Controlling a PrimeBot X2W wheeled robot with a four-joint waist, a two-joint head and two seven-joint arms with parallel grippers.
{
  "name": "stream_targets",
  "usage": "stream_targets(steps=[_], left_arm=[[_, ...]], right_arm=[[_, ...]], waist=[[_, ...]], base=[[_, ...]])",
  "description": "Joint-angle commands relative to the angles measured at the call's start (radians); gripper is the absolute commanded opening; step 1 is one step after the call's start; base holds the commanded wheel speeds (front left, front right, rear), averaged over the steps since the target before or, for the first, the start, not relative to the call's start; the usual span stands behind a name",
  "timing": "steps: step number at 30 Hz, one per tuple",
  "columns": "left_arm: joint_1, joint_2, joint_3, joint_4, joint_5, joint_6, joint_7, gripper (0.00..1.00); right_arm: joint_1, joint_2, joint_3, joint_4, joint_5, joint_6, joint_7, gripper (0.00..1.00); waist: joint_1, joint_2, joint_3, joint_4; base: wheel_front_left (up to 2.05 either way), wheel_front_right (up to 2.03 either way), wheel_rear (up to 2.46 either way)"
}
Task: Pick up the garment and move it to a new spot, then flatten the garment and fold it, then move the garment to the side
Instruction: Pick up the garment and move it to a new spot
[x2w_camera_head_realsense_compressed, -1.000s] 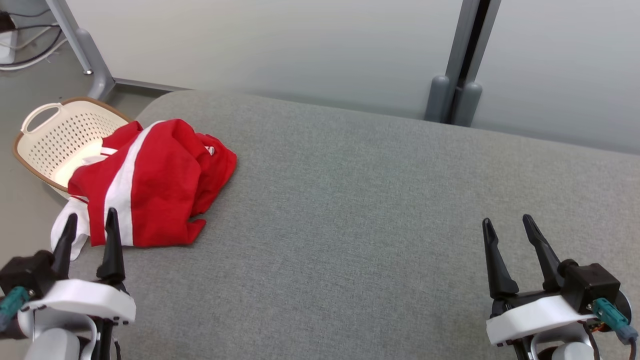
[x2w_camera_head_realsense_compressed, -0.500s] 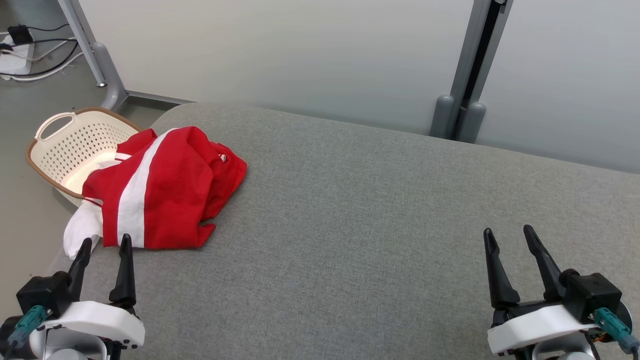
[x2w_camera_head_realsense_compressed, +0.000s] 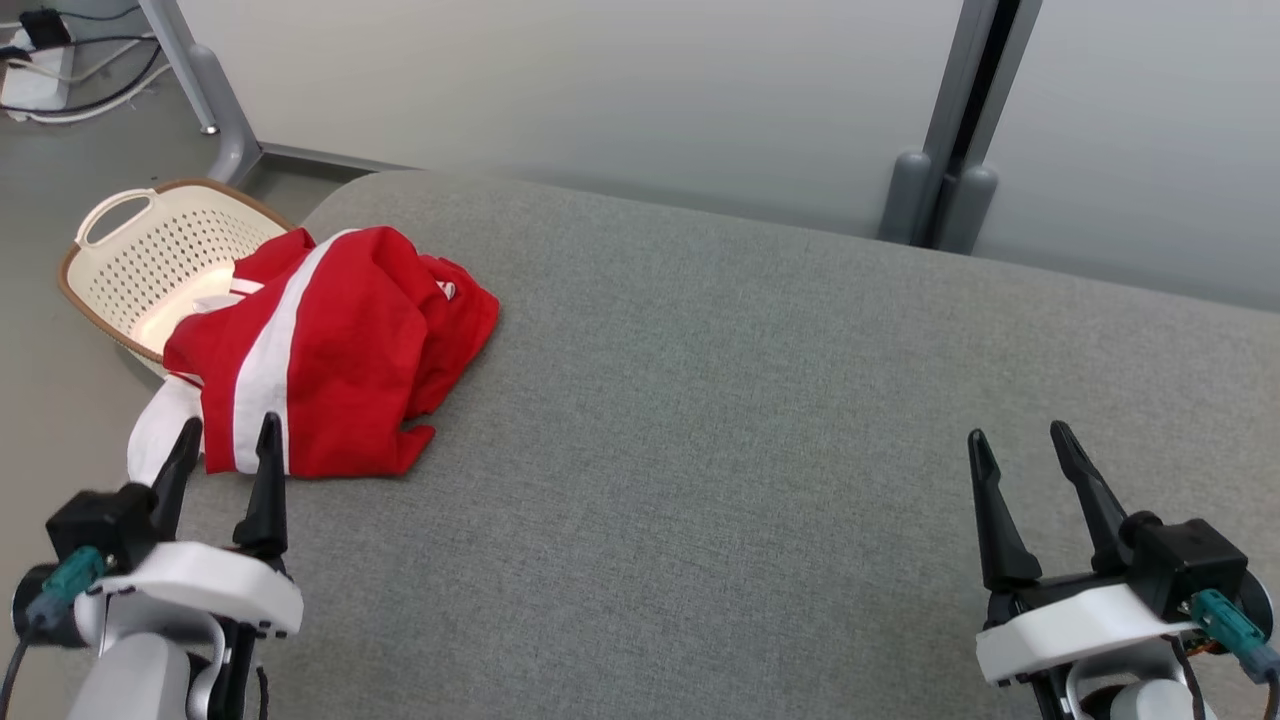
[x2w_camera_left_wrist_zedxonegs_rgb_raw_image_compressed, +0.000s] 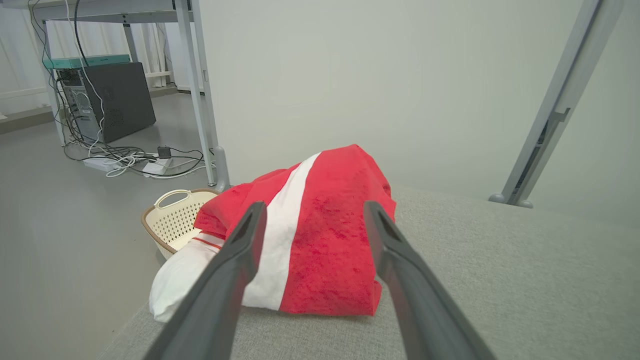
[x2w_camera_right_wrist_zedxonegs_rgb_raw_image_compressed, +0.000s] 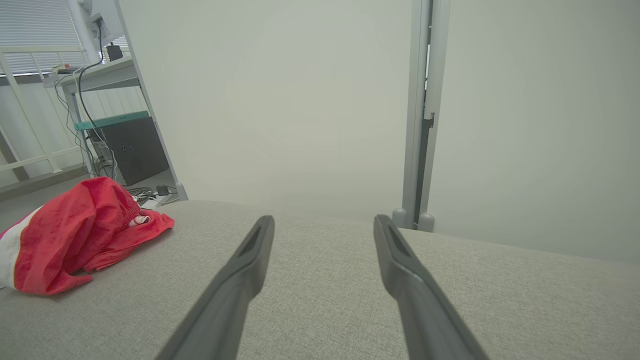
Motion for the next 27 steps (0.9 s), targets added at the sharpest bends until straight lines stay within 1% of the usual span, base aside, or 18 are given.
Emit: stream_targets(steps=[1,4,8,14,15,21,24,25,26,27], left_arm=[[-0.047,0.007,-0.009,0.017,-0.01,-0.007,0.003,1.0],[-0.143,0.017,-0.04,0.085,-0.027,-0.017,0.016,1.0],[-0.277,0.03,-0.09,0.213,-0.065,-0.024,0.027,1.0],[-0.436,0.075,-0.193,0.407,-0.194,-0.023,0.055,1.0],[-0.436,0.075,-0.193,0.407,-0.194,-0.023,0.055,1.0],[-0.527,0.118,-0.272,0.557,-0.295,-0.023,0.122,1.0],[-0.552,0.12,-0.302,0.599,-0.336,-0.023,0.151,1.0],[-0.556,0.12,-0.313,0.609,-0.35,-0.023,0.159,0.42],[-0.561,0.124,-0.325,0.613,-0.36,-0.023,0.162,0.02],[-0.568,0.127,-0.333,0.614,-0.372,-0.023,0.155,0.0]], right_arm=[[-0.022,-0.003,0.002,-0.009,-0.009,0.0,0.009,1.0],[-0.054,-0.003,0.012,-0.023,-0.028,0.0,0.023,1.0],[-0.101,-0.003,0.025,-0.044,-0.053,0.0,0.044,1.0],[-0.163,-0.003,0.032,-0.071,-0.093,0.0,0.067,1.0],[-0.163,-0.003,0.032,-0.071,-0.093,0.0,0.067,1.0],[-0.193,-0.003,0.031,-0.071,-0.104,0.0,0.07,1.0],[-0.202,-0.003,0.032,-0.067,-0.109,0.0,0.07,1.0],[-0.203,-0.003,0.034,-0.067,-0.109,0.0,0.071,1.0],[-0.207,-0.003,0.035,-0.067,-0.11,0.0,0.071,1.0],[-0.21,-0.003,0.037,-0.067,-0.11,0.0,0.072,1.0]], waist=[[0.0,0.0,0.045,-0.002],[0.0,0.0,0.101,-0.012],[0.0,0.0,0.189,-0.029],[0.0,0.0,0.298,-0.055],[0.0,0.0,0.298,-0.055],[0.0,0.0,0.352,-0.066],[0.0,0.0,0.363,-0.066],[0.0,0.0,0.366,-0.066],[0.0,0.0,0.369,-0.067],[0.0,0.0,0.371,-0.067]], base=[[0.0,0.0,0.0],[0.0,0.0,0.0],[0.0,0.0,0.0],[0.0,0.0,0.0],[0.0,0.0,0.0],[0.0,0.0,0.0],[0.0,0.0,0.0],[0.0,0.0,0.0],[0.0,0.0,0.0],[0.0,0.0,0.0]])
